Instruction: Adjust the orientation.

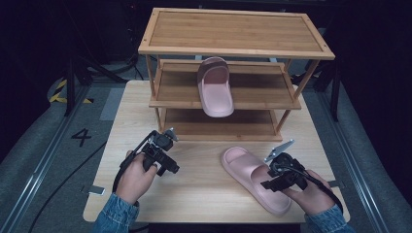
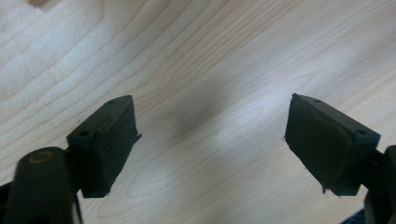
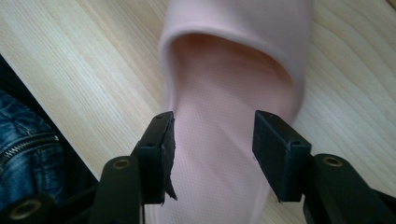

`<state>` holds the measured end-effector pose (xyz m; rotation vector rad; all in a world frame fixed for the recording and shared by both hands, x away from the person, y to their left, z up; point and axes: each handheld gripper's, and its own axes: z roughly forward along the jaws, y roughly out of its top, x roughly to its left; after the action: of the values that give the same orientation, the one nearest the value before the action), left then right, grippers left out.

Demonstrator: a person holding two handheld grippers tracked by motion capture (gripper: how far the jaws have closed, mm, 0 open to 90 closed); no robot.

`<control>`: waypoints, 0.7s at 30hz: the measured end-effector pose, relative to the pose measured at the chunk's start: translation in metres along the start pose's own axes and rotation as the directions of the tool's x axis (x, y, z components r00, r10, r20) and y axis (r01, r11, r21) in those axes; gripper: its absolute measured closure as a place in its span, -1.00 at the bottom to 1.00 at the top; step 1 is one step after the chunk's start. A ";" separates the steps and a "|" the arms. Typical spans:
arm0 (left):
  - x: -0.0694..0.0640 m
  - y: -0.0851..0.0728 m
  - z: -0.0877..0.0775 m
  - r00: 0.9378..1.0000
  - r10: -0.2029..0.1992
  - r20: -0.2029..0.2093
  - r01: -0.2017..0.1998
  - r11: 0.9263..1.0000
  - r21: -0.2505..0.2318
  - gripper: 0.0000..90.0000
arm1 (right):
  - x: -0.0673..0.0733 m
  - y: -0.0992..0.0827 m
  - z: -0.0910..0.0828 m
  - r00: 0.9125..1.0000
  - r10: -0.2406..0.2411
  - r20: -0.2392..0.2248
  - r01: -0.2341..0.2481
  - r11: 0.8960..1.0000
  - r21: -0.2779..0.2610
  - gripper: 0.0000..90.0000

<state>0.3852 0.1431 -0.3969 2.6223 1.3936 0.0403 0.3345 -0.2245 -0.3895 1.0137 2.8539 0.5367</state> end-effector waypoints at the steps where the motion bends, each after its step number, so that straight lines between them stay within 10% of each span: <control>1: 0.001 0.000 0.003 1.000 0.003 0.006 -0.003 1.000 0.007 -0.62 | 0.001 0.001 0.001 1.000 0.003 -0.008 -0.003 1.000 0.003 0.13; 9: 0.006 -0.001 0.017 0.998 -0.037 -0.041 0.040 0.997 0.064 -0.62 | 0.011 0.015 0.016 1.000 -0.016 -0.022 0.016 1.000 0.001 0.24; 21: 0.013 -0.007 0.013 0.999 -0.040 0.013 0.040 0.998 0.043 -0.61 | 0.021 0.032 0.039 1.000 -0.027 -0.015 0.027 1.000 0.009 0.80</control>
<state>0.3882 0.1561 -0.4116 2.6227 1.4577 -0.0131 0.3442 -0.1768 -0.4137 0.9752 2.8816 0.5319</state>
